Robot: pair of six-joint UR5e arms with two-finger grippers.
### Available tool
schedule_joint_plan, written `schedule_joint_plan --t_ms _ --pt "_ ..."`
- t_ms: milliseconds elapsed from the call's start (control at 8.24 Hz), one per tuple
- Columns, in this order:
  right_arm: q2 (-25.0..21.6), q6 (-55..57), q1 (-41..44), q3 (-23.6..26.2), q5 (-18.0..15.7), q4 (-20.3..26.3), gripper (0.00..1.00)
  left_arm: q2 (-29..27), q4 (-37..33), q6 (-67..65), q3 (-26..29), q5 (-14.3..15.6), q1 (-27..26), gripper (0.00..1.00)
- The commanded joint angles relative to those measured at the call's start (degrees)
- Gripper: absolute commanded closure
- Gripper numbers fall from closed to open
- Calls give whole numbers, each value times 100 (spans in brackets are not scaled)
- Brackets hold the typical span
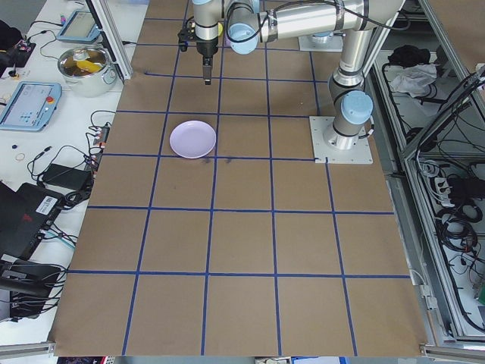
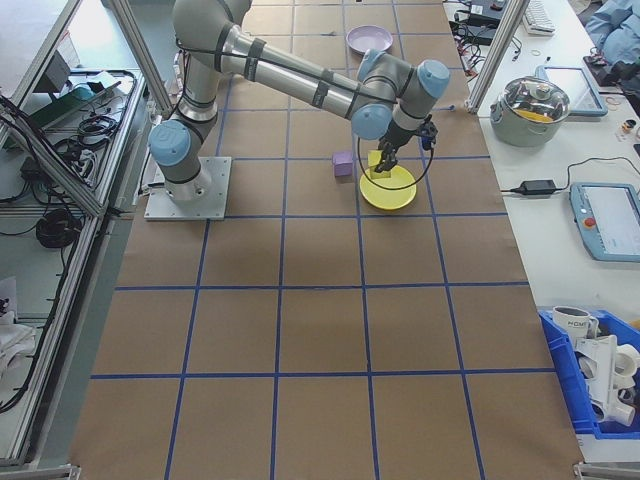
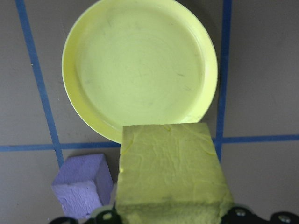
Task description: Sort blocks by color into plates
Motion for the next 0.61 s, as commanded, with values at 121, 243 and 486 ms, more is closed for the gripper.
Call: schedule_joint_plan --t_ms 121,243,486 --pt "1086 40 554 -649 -53 -633 100 5 0 0 -4 0 0 0" --pt "1149 49 545 -536 -71 -546 100 -4 0 0 -4 0 0 0" --pt "1228 58 545 -307 -71 -641 96 -4 0 0 -4 0 0 0"
